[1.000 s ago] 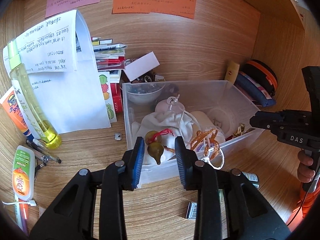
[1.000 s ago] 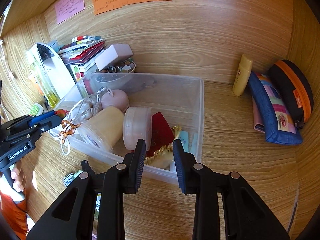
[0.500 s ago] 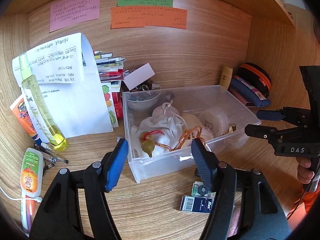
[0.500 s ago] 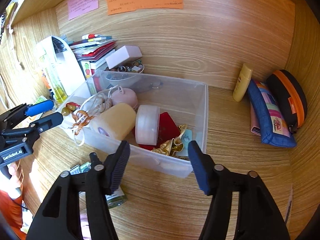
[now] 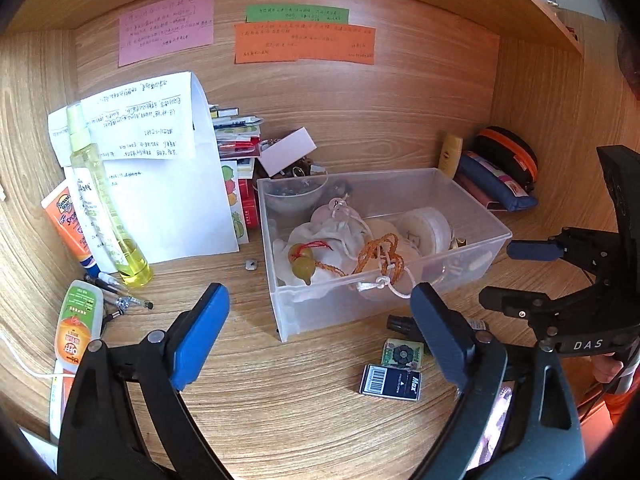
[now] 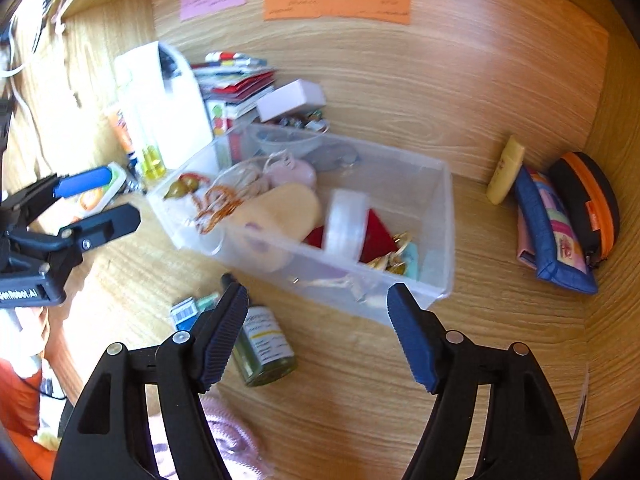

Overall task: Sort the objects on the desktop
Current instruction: 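Open left gripper to drop gourd pendant while right gripper releases eraser into box, then move left gripper to blue Max staple box while right gripper grasps green glass bottle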

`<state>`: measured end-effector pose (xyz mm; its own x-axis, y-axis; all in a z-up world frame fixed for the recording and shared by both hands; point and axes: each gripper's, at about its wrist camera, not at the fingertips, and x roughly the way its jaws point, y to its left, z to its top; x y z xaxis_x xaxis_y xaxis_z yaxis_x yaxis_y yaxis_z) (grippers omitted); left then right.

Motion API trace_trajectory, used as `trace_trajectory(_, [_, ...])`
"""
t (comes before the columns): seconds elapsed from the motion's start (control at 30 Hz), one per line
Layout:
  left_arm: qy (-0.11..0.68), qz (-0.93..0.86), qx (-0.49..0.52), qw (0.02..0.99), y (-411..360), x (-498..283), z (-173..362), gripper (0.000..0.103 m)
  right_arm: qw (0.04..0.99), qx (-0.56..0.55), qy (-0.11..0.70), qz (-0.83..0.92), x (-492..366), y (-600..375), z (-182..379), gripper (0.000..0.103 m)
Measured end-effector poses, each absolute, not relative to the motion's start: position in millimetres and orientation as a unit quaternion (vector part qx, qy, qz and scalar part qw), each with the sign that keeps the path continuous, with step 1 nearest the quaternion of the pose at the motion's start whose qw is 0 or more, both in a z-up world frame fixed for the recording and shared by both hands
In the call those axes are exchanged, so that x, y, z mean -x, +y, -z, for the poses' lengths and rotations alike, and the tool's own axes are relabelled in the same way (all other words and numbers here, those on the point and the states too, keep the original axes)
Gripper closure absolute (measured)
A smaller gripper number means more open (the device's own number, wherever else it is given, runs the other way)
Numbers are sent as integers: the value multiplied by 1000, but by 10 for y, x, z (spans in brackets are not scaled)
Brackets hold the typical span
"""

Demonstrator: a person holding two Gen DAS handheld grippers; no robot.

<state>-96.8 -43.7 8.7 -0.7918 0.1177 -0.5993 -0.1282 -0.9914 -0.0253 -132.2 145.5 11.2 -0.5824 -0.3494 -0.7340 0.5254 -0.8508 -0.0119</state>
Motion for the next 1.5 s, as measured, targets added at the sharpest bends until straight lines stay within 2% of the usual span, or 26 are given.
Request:
trace_trajectory(0.7, [21,-894,435,106,-234,872,562,9,287,-456,111,835,1335,1270,361,34])
trace_trajectory(0.73, [22,-893,436,107,-216,871,570,9,287,-457,110,835,1337,1269,374,37])
trace_trajectory(0.83, [27,-891,440,110,-161,878,594,9,290,-461,112,831,1343,1254,424,55])
trace_trajectory(0.87, [28,-889,442,112,-139,888,604,9,290,-461,113,831,1343,1250,434,57])
trace_trajectory(1.33, [52,-880,460,107,82,1037,739,9,269,-433,87,856,1283,1534,255,59])
trace_trajectory(1.5, [68,-883,452,107,121,1015,742,28,264,-419,78,865,1263,1649,191,60])
